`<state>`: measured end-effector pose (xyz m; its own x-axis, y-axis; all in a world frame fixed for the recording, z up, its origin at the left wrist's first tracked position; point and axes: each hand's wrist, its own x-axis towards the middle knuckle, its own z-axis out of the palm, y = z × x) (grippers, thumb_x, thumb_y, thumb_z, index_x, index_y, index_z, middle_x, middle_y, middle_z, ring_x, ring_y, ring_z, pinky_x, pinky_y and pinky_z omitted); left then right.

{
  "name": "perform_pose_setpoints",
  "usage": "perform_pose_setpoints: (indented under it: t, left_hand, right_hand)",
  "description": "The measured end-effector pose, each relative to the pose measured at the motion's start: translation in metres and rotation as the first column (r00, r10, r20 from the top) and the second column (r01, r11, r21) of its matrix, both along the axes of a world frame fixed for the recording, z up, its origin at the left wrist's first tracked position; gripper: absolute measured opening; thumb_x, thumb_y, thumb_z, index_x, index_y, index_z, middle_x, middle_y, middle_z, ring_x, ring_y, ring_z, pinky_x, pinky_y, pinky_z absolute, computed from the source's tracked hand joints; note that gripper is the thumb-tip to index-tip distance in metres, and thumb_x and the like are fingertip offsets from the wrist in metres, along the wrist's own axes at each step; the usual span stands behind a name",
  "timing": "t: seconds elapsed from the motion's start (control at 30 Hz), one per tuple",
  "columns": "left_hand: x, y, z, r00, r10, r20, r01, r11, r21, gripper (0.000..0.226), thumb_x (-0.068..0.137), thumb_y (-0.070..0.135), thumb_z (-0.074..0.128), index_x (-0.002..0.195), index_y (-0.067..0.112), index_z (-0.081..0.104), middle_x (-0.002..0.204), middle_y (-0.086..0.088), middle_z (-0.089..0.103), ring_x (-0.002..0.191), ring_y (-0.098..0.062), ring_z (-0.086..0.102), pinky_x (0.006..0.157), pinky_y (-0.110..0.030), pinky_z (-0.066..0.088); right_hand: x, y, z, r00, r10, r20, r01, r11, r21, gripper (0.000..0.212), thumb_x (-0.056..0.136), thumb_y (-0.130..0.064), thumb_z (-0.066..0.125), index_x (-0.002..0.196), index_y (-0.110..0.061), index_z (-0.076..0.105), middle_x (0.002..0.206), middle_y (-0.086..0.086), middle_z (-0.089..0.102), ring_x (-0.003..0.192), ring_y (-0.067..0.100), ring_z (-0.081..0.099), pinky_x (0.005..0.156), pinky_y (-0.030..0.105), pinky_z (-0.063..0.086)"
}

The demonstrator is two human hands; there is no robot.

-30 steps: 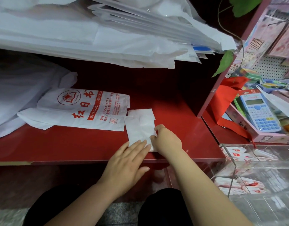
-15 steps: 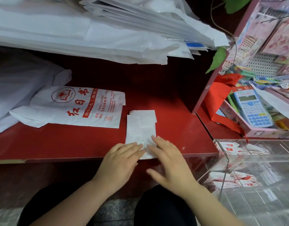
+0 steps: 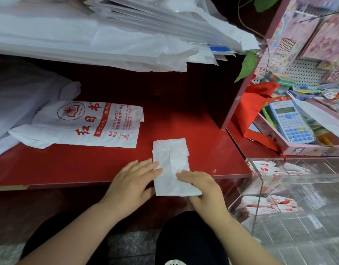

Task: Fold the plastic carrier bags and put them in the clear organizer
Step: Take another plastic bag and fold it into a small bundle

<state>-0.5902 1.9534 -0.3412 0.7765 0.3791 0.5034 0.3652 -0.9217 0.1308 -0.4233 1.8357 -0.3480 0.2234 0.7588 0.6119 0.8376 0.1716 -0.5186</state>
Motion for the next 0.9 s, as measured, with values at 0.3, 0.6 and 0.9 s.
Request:
perform_pose_setpoints:
  t: [0.3, 0.6, 0.9]
  left_hand:
    - [0.020, 0.005, 0.022, 0.982, 0.143, 0.121, -0.030, 0.759, -0.650, 0.063, 0.066, 0.064, 0.042, 0.078, 0.011, 0.075, 0.091, 0.001, 0.071, 0.094, -0.015, 0.063, 0.096, -0.039, 0.041]
    - [0.045, -0.006, 0.034, 0.885, 0.464, 0.046, -0.317, 0.669, -0.672, 0.026, 0.087, 0.031, 0.061, 0.067, 0.025, 0.045, 0.058, 0.017, 0.048, 0.076, -0.009, 0.055, 0.105, -0.022, 0.010]
    - [0.042, -0.007, 0.017, 0.935, 0.333, 0.124, -0.291, 0.918, -0.270, 0.042, 0.064, 0.005, 0.078, 0.103, 0.007, 0.062, 0.093, -0.008, 0.065, 0.096, -0.032, 0.060, 0.096, -0.043, 0.040]
  right_hand:
    - [-0.003, 0.021, 0.030, 0.827, -0.214, -0.520, 0.104, 0.967, -0.232, 0.037, 0.077, -0.032, 0.061, 0.075, 0.005, 0.058, 0.060, 0.018, 0.048, 0.060, 0.013, 0.038, 0.060, 0.029, 0.032]
    - [0.006, 0.055, 0.059, 0.861, -0.494, -0.121, 0.322, 0.713, -0.623, 0.045, 0.085, -0.025, 0.053, 0.053, -0.015, 0.024, 0.052, -0.001, 0.025, 0.050, 0.017, 0.022, 0.047, 0.028, 0.020]
    - [0.008, 0.067, 0.066, 0.877, -0.480, -0.019, 0.306, 0.589, -0.748, 0.041, 0.084, -0.028, 0.057, 0.053, -0.015, 0.033, 0.055, -0.004, 0.038, 0.061, 0.021, 0.041, 0.049, 0.020, 0.026]
